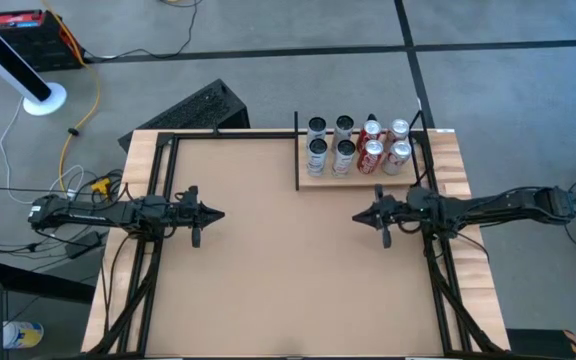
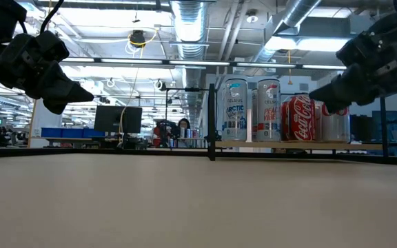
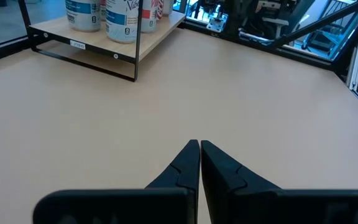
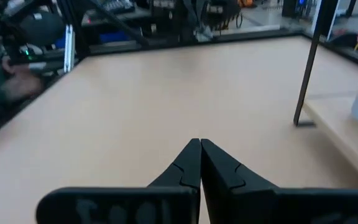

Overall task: Place canned beverage on shelf
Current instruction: Return to Home Position

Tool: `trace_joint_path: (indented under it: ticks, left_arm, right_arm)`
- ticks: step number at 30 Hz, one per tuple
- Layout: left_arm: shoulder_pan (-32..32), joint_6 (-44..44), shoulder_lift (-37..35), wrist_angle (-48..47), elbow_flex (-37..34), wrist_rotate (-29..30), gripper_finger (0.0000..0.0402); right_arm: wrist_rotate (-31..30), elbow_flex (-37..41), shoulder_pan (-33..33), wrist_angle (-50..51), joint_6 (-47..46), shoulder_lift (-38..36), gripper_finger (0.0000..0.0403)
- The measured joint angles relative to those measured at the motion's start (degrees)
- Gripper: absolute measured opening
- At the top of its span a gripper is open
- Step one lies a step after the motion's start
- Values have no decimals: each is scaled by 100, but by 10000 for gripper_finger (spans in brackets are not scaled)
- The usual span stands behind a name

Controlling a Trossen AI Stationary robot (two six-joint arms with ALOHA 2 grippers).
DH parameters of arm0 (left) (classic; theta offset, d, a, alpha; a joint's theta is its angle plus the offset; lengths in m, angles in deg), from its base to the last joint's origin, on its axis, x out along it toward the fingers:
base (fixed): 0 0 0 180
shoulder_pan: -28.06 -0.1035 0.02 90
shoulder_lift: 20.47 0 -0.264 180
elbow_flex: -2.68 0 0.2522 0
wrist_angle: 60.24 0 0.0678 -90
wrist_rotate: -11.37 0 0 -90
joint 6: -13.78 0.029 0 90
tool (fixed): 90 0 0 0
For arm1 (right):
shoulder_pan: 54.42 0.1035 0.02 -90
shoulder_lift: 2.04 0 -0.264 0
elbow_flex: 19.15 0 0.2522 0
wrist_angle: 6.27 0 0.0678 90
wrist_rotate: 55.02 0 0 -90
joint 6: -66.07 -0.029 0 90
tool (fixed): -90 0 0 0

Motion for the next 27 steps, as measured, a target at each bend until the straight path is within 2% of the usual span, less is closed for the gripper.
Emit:
trace_joint_path:
  ticks: [13, 27]
  left_arm:
    - [0, -1, -2, -2, -2, 2, 0]
    - [0, 0, -1, -1, -1, 1, 0]
  right_arm:
    - [0, 2, -2, 1087, -2, 0, 31]
    - [0, 4, 0, 1242, -2, 0, 31]
